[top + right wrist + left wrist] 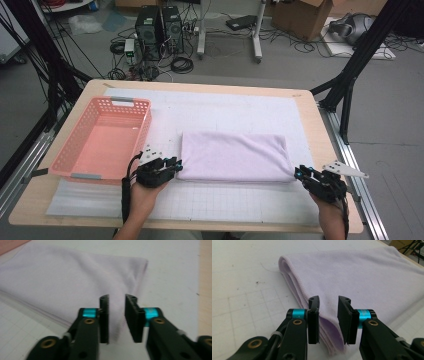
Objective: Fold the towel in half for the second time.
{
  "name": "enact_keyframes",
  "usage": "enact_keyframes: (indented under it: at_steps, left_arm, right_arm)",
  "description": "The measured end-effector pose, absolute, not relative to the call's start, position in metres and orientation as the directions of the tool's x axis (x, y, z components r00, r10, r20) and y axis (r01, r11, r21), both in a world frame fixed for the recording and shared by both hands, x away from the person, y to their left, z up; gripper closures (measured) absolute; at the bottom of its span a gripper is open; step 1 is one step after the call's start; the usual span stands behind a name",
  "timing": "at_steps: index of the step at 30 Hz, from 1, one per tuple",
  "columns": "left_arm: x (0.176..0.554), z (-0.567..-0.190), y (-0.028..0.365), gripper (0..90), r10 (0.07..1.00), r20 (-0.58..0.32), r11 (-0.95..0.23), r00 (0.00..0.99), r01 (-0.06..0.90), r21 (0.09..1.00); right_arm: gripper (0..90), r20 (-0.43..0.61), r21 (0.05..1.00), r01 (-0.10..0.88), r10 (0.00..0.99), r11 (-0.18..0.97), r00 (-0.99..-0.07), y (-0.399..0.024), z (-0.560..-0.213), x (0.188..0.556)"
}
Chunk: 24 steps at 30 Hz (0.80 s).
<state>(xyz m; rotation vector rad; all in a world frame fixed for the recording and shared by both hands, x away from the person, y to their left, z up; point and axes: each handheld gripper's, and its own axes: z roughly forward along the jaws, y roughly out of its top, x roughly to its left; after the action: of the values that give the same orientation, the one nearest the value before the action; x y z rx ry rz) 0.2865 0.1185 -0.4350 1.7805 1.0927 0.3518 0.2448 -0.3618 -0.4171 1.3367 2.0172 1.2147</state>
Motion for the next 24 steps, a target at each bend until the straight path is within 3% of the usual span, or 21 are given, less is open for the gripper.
enact_keyframes:
  at_steps: [4, 8, 9, 11, 12, 16, 19, 24]
  left_arm:
    - [0.293, -0.445, 0.11, 64.8, 0.792, -0.223, -0.176, 0.568, 0.563, 0.808]
    - [0.292, -0.447, 0.106, 60.6, 0.801, -0.203, -0.197, 0.563, 0.568, 0.8]
    - [0.291, -0.448, 0.105, 63.7, 0.805, -0.185, -0.211, 0.564, 0.563, 0.799]
    - [0.289, -0.449, 0.104, 82.9, 0.808, -0.138, -0.251, 0.572, 0.548, 0.798]
    - [0.289, -0.448, 0.104, 85.1, 0.814, -0.142, -0.245, 0.563, 0.555, 0.795]
    - [0.285, -0.445, 0.113, 86.5, 0.823, -0.137, -0.242, 0.552, 0.558, 0.793]
    - [0.283, -0.445, 0.118, 86.4, 0.822, -0.152, -0.228, 0.548, 0.561, 0.796]
    - [0.283, -0.446, 0.12, 85.9, 0.817, -0.165, -0.219, 0.553, 0.562, 0.798]
  right_arm:
    - [81.6, 0.081, 0.819, 0.529, 0.866, 0.225, -0.494, -0.342, -0.428, 0.262]
    - [76.1, 0.049, 0.762, 0.575, 0.86, 0.296, -0.508, -0.328, -0.441, 0.27]
    - [75.2, 0.042, 0.763, 0.571, 0.858, 0.304, -0.512, -0.328, -0.442, 0.27]
    - [73.4, 0.061, 0.763, 0.577, 0.857, 0.29, -0.512, -0.328, -0.441, 0.27]
    - [71.8, 0.069, 0.766, 0.576, 0.854, 0.285, -0.515, -0.329, -0.44, 0.27]
    - [65.0, 0.093, 0.794, 0.555, 0.851, 0.25, -0.517, -0.334, -0.433, 0.274]
    - [73.1, 0.096, 0.809, 0.539, 0.852, 0.235, -0.515, -0.34, -0.425, 0.291]
    - [74.3, 0.027, 0.787, 0.536, 0.852, 0.305, -0.524, -0.329, -0.429, 0.331]
